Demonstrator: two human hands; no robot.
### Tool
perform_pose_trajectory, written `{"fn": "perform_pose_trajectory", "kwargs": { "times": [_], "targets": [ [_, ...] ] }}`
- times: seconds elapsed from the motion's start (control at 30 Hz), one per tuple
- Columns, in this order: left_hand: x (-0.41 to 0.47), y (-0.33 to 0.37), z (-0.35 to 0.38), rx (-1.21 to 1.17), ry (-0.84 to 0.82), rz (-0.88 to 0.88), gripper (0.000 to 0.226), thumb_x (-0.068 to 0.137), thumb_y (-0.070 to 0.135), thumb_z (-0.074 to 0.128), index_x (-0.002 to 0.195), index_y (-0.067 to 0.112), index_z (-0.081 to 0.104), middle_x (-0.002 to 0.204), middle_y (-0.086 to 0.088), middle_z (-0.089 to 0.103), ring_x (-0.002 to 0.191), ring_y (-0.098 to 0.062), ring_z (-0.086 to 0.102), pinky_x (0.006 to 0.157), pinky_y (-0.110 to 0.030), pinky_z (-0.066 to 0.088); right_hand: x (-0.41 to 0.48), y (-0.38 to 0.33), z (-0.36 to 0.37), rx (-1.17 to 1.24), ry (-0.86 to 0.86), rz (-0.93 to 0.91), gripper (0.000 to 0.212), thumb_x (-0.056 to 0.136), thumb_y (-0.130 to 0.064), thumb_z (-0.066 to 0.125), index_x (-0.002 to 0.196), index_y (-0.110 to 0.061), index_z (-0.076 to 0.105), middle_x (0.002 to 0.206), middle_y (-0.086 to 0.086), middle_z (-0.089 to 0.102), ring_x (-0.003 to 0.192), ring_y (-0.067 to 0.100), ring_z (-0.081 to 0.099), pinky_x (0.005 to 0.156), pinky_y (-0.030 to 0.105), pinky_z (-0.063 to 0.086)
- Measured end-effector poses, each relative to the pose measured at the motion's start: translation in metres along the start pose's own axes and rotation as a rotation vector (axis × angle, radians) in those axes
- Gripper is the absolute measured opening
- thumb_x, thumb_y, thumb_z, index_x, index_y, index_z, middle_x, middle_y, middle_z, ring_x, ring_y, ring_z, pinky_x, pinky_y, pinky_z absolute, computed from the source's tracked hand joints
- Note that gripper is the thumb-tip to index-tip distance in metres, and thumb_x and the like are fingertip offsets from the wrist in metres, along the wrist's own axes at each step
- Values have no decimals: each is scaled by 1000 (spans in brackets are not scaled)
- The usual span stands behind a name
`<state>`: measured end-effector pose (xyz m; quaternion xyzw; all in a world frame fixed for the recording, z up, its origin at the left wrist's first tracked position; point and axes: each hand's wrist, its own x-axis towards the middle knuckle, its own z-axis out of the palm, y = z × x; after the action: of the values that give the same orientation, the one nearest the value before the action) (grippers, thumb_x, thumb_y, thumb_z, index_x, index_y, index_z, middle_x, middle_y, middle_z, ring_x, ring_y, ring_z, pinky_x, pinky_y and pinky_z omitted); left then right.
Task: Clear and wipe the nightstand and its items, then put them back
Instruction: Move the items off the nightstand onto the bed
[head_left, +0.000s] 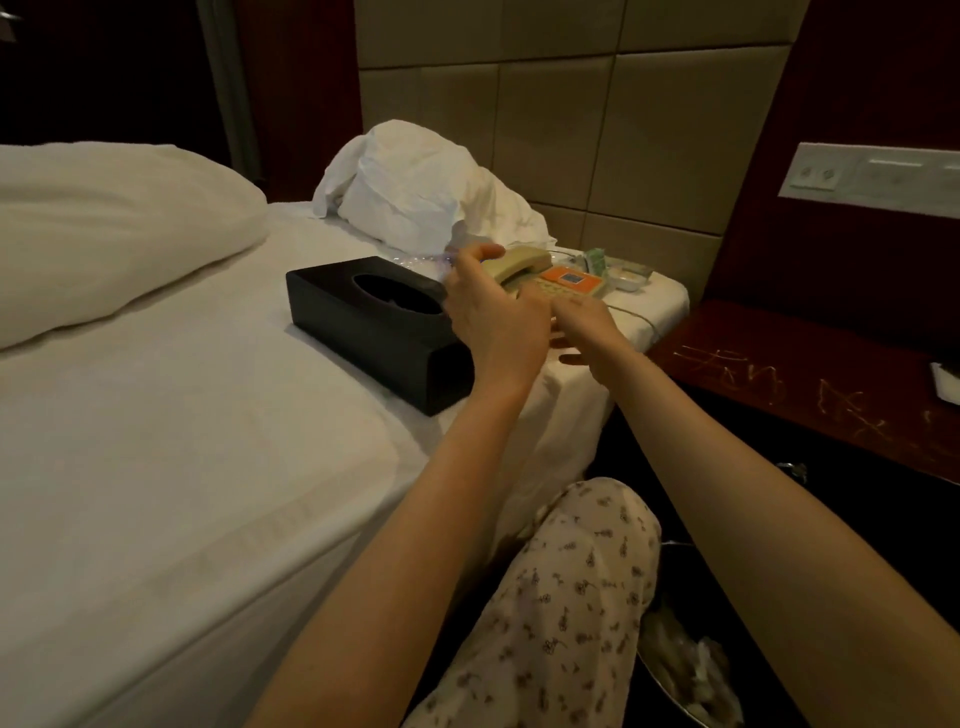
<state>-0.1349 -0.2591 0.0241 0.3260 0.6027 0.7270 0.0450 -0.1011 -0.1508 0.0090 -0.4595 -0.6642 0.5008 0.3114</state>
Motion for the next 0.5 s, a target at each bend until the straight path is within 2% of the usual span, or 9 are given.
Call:
{"fn": "perform_pose_trajectory", "kwargs": {
  "times": [0.07, 0.13, 0.2, 0.3, 0.43, 0.5],
  "targets": [
    [1, -1, 12, -142, -164, -141, 30, 85, -3, 48, 106, 18, 42, 114, -4, 48, 109, -20, 51, 94, -37, 50, 3, 7, -18, 50, 36, 29, 28, 90, -21, 50, 115, -11, 57, 112, 8, 61, 95, 22, 59, 79, 35, 48],
    [3, -7, 27, -114, -300, -258, 26, 88, 1, 46, 110, 16, 45, 110, -2, 50, 102, -17, 52, 92, -33, 49, 6, 13, -36, 67, 85, 52, 14, 91, -15, 49, 102, -13, 57, 101, 5, 60, 84, 17, 58, 75, 32, 48],
    [1, -16, 44, -56, -387, -325, 26, 87, 4, 47, 111, 15, 49, 106, -1, 53, 99, -17, 51, 88, -31, 46, 9, 19, -56, 68, 148, 69, 13, 92, -14, 47, 100, -13, 57, 96, 4, 58, 80, 16, 57, 73, 31, 48],
    [-3, -21, 69, -15, -481, -371, 35, 85, 3, 46, 118, 12, 51, 94, 2, 51, 86, -13, 48, 74, -26, 41, 11, 30, -90, 83, 249, 92, 14, 92, -14, 49, 99, -12, 61, 91, 5, 59, 80, 18, 59, 69, 30, 49],
    [-5, -18, 105, 20, -584, -406, 36, 86, 5, 47, 120, 13, 52, 98, -2, 52, 88, -16, 49, 77, -30, 40, 12, 45, -139, 121, 371, 113, 13, 92, -15, 49, 98, -17, 60, 84, 3, 59, 75, 16, 58, 70, 32, 49],
    [-7, -17, 124, 31, -642, -411, 31, 86, 7, 47, 116, 14, 52, 89, 0, 52, 78, -12, 48, 69, -28, 40, 10, 54, -161, 123, 416, 120, 14, 94, -15, 47, 100, -16, 60, 88, 4, 60, 76, 18, 58, 63, 29, 48]
  ]
}}
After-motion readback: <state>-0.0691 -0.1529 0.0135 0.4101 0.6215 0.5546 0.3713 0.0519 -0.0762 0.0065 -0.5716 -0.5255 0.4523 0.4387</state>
